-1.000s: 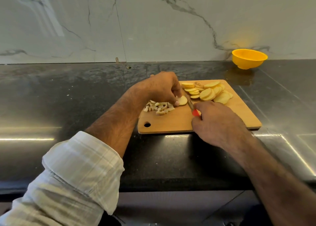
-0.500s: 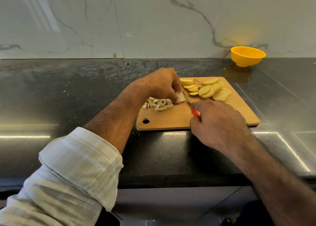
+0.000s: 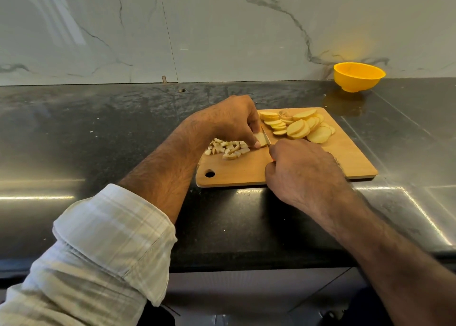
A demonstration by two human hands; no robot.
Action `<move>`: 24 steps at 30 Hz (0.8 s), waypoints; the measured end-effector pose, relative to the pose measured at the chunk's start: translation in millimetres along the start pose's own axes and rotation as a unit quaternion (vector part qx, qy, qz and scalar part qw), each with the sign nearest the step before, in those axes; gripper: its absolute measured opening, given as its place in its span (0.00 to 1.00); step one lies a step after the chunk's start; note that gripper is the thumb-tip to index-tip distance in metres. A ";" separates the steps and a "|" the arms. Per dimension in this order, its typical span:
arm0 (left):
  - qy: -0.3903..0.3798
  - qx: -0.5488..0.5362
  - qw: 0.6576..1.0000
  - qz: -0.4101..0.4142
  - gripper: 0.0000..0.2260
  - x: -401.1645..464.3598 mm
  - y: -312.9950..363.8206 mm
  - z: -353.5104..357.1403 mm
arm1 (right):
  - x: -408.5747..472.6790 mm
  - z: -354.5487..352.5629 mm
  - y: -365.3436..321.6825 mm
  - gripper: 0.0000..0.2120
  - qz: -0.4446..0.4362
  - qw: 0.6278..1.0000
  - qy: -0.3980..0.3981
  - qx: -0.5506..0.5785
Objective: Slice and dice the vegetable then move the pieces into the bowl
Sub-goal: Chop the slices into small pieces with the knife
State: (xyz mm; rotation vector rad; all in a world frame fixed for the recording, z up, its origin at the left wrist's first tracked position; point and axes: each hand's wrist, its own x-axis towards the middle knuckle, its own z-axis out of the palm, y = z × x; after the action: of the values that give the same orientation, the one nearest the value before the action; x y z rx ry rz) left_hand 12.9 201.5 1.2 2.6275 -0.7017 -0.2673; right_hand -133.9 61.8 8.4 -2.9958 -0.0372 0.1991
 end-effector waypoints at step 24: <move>0.004 0.013 1.000 -0.005 0.14 -2.5 -1.9 -3.6 | -5.6 15.7 -3.2 0.09 -0.028 0.996 0.084 -0.018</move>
State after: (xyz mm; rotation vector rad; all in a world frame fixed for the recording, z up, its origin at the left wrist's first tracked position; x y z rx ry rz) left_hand 12.6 205.5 3.8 2.6561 -0.6954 -0.2513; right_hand -141.6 66.9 -5.9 -3.0310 -0.1074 -0.0614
